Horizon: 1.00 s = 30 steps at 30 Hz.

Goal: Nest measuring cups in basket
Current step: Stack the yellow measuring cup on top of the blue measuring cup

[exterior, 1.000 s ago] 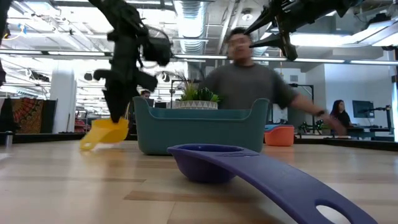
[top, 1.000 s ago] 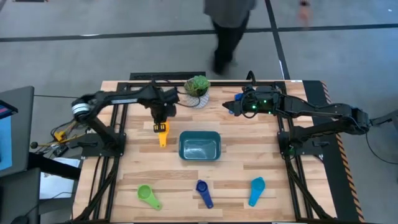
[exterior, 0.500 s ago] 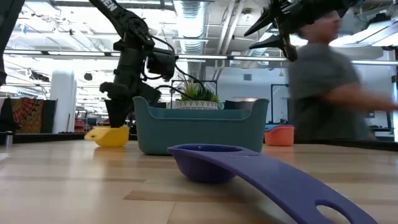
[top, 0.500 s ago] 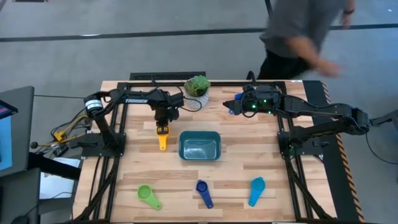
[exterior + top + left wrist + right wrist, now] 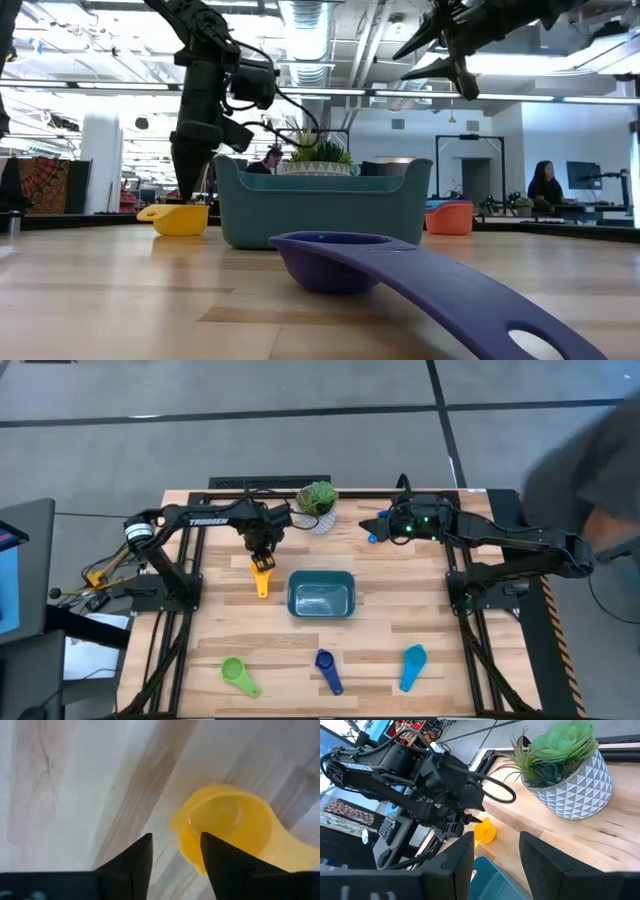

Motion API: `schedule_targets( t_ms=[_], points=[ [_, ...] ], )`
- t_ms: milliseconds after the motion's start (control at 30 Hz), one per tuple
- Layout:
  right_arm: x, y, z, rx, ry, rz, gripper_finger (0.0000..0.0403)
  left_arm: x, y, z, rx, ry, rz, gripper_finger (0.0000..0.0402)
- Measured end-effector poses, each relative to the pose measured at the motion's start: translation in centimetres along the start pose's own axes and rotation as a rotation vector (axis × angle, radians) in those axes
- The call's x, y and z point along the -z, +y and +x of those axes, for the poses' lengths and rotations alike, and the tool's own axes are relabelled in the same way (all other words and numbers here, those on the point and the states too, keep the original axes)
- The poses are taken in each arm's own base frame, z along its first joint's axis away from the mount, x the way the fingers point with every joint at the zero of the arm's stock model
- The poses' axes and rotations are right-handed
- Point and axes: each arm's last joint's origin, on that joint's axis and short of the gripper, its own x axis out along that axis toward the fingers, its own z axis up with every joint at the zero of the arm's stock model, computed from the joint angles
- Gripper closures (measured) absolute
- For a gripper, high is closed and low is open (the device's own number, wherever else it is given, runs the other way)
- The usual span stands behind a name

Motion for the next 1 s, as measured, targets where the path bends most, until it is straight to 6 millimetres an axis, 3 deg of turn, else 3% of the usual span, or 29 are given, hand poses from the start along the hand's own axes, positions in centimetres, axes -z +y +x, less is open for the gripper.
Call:
schedule_targets(
  t_ms=[333, 533, 667, 867, 1000],
  points=[
    [0.8, 0.2, 0.0, 0.007, 0.049, -0.012, 0.0219, 2.2, -0.1, 3.0, -0.032, 0.057, -0.152, 0.0255],
    [0.9, 0.3, 0.0, 0.007, 0.05, -0.011, 0.0225, 1.9, -0.3, 3.0, -0.085, 0.022, -0.153, 0.0317],
    [0.9, 0.3, 0.0, 0.007, 0.051, 0.004, 0.0224, 1.0, -0.8, 2.0, -0.079, -0.018, -0.108, 0.0386],
    [0.9, 0.3, -0.1, -0.005, 0.062, 0.022, 0.023, -0.8, -1.3, -0.7, -0.026, -0.083, 0.046, 0.0398],
    [0.7, 0.5, -0.8, -0.022, 0.058, 0.036, 0.0234, -2.7, -1.3, -4.0, 0.005, -0.175, 0.153, 0.0399]
  ],
)
